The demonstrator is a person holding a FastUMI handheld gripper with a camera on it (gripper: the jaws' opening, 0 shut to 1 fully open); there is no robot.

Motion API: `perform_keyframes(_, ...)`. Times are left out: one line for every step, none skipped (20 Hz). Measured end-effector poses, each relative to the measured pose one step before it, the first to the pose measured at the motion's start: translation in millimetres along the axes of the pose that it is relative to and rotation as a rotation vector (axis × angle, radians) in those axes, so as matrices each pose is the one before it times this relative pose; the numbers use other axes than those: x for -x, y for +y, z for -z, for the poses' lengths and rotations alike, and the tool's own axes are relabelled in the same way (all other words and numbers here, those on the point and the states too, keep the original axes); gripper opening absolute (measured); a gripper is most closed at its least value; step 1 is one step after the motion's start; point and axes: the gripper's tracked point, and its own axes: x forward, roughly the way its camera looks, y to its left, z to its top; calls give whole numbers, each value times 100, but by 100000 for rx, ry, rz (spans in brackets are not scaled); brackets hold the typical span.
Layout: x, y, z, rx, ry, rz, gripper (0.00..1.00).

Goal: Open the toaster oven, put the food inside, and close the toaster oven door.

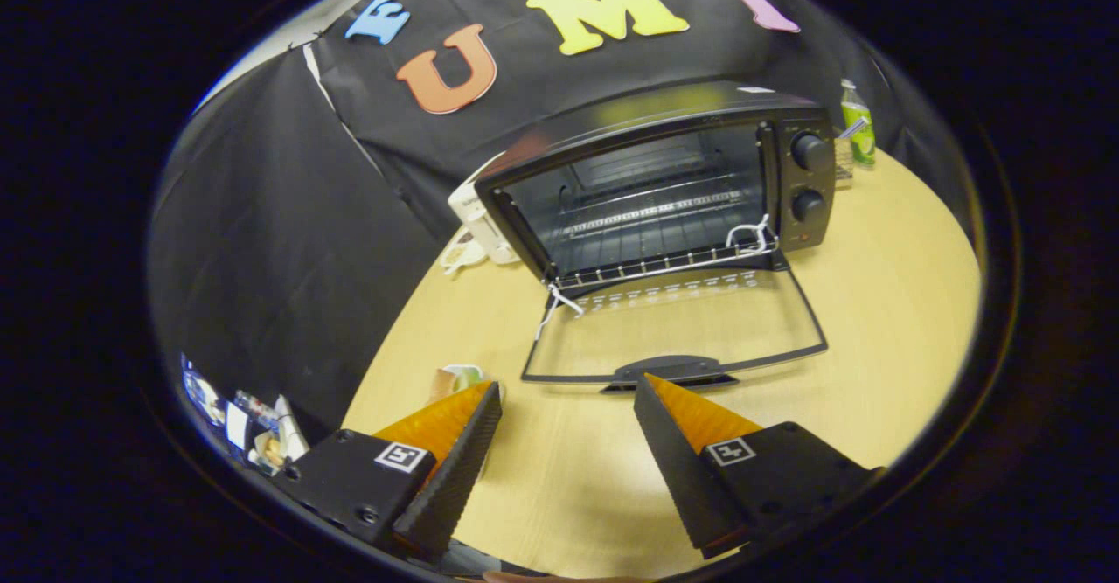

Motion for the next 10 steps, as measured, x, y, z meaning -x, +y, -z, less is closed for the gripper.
perform_keyframes(-265, 1126, 576, -504, 4546, -4883, 100)
perform_keyframes(-233, 862, 695, -754, 5205, -3871, 100)
perform_keyframes(-311, 909, 743, -818, 4901, -3874, 99)
perform_keyframes(-299, 1205, 822, -334, 5603, -5700, 99)
perform_keyframes(-306, 988, 401, -958, 2923, -5128, 99)
perform_keyframes(-402, 687, 663, -1080, 4207, -3746, 99)
perform_keyframes(-203, 205, 285, -819, 2574, -1744, 96)
perform_keyframes(-481, -30, 157, -455, 2269, -116, 94)
perform_keyframes(-493, -119, 4, -188, 1614, 500, 92)
perform_keyframes(-413, 46, -269, -545, 656, -243, 90)
